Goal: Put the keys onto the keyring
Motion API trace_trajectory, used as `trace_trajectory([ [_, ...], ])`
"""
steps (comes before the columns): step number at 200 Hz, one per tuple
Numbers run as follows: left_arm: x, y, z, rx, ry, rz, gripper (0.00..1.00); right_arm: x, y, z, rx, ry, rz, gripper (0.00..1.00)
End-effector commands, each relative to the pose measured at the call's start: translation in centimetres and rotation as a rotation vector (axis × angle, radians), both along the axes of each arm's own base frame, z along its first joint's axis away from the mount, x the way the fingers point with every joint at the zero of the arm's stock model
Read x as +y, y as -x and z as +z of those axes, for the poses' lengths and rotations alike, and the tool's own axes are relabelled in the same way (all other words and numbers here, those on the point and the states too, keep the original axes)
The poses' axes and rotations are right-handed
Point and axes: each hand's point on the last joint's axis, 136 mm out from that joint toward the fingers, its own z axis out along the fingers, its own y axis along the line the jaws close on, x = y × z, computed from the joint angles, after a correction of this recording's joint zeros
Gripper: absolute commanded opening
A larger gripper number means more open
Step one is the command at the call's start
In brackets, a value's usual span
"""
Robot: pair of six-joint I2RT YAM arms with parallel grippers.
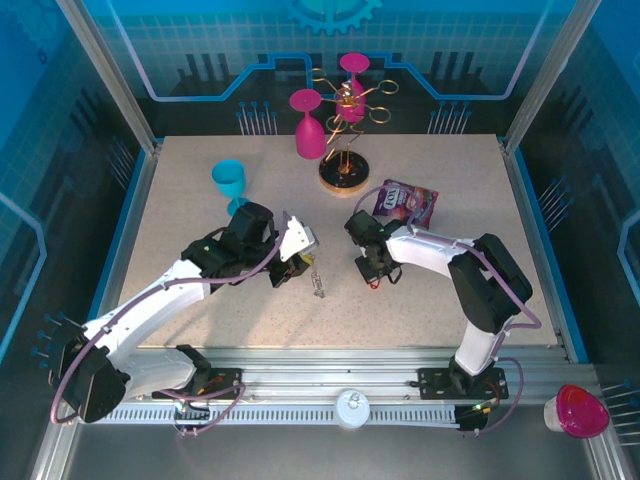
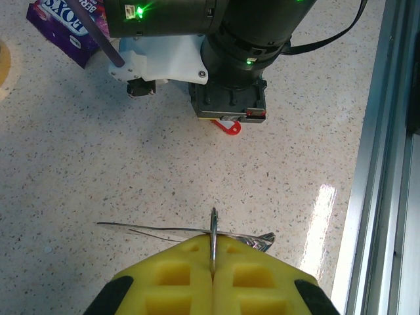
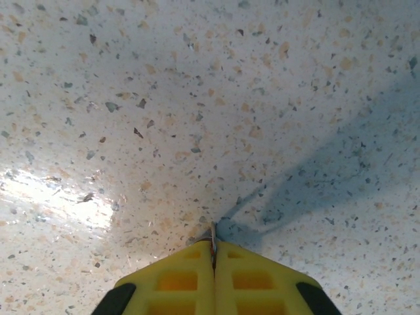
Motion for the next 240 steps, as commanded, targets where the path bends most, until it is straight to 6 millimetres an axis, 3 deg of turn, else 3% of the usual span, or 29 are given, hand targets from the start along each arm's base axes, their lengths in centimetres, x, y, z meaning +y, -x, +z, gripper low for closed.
trace_trajectory([
  [1,-0.6,0.7,0.3,0.001,0.013,-0.049,0.00,0.1,-0.5,0.3,0.007,-0.013,-0.011,0.00],
  [45,-0.5,0.6,0.5,-0.010,0.004,-0.044,0.00,0.8,-0.3,3.6,-0.077,-0.117,0.011,0.00],
  [70,-0.7,0.6,1.0,-0.035,-0.016,-0.050,0.00,1.8,0.6,7.5,-0.189,-0.241,0.095,0.00],
  [95,-1.2,1.0,1.6,-0.068,-0.024,-0.074,0.00,3.6,2.2,11.8,-0.322,-0.414,0.233,0.00],
  [144,-2.1,1.0,1.7,-0.108,0.022,-0.103,0.00,6.7,6.4,17.3,-0.513,-0.673,0.509,0.00],
  [177,-2.6,1.1,1.7,-0.091,0.063,-0.102,0.00,8.7,8.5,19.1,-0.555,-0.769,0.654,0.00],
  [240,-2.8,2.5,1.5,-0.148,0.119,-0.176,0.00,10.8,9.8,20.6,-0.623,-0.825,0.781,0.00],
])
